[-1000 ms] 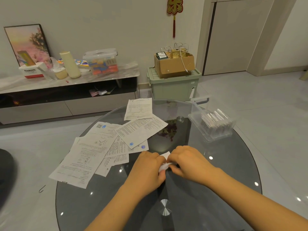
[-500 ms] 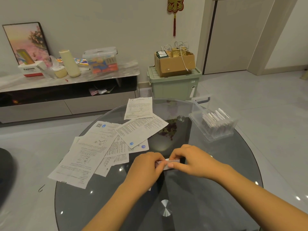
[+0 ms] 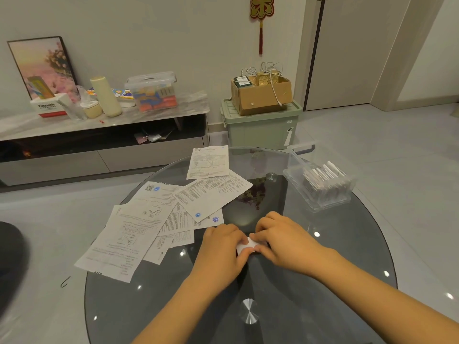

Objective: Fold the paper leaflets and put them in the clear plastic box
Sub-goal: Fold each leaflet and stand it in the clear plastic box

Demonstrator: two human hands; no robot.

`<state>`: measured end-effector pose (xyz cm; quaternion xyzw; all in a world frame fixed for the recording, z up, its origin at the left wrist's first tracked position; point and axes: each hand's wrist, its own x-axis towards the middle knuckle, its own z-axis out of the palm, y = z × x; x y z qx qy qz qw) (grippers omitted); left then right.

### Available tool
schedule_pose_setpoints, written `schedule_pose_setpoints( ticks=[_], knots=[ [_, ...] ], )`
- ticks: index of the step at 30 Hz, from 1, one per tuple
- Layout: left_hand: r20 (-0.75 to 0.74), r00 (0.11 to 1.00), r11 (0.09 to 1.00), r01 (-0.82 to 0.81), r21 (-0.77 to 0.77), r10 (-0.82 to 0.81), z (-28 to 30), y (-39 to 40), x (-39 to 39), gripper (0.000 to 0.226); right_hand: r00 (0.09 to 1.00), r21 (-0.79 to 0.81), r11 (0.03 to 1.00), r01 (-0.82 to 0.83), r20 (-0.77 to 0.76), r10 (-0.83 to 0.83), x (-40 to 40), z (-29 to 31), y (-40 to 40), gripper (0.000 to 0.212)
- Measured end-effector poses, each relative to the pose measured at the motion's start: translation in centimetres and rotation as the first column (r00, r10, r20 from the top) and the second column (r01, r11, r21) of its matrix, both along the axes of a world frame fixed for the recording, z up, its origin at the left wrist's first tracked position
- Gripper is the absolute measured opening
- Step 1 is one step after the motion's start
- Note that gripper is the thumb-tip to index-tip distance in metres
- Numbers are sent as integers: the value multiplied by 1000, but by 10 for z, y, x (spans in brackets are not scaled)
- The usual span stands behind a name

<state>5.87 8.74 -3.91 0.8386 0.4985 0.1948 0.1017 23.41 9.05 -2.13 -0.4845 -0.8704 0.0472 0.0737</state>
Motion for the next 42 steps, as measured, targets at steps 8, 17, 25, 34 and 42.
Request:
schedule_pose_setpoints(
  ticks=[8, 17, 25, 34, 42],
  knots=[
    [-151, 986, 994, 89, 67, -78, 8, 1, -3, 30, 997, 71, 997, -38, 64, 33, -5, -2, -7, 22],
    [507, 812, 930, -114, -349, 290, 33, -4, 23, 6, 891, -256, 948, 190, -360, -276, 24, 36, -17, 9],
    [607, 721, 910, -79, -406, 333, 60, 25, 58, 7, 767, -353, 897, 267, -486, -420, 56, 57, -1, 6],
    [669, 696, 897, 79, -435, 262, 76, 70, 88, 10, 644, -277, 865, 418, -581, -498, 80, 65, 20, 9],
    [652, 756, 931, 191, -310, 61, 89, 115, 127, 10, 453, -193, 754, 628, -697, -556, 109, 68, 42, 7]
  ],
)
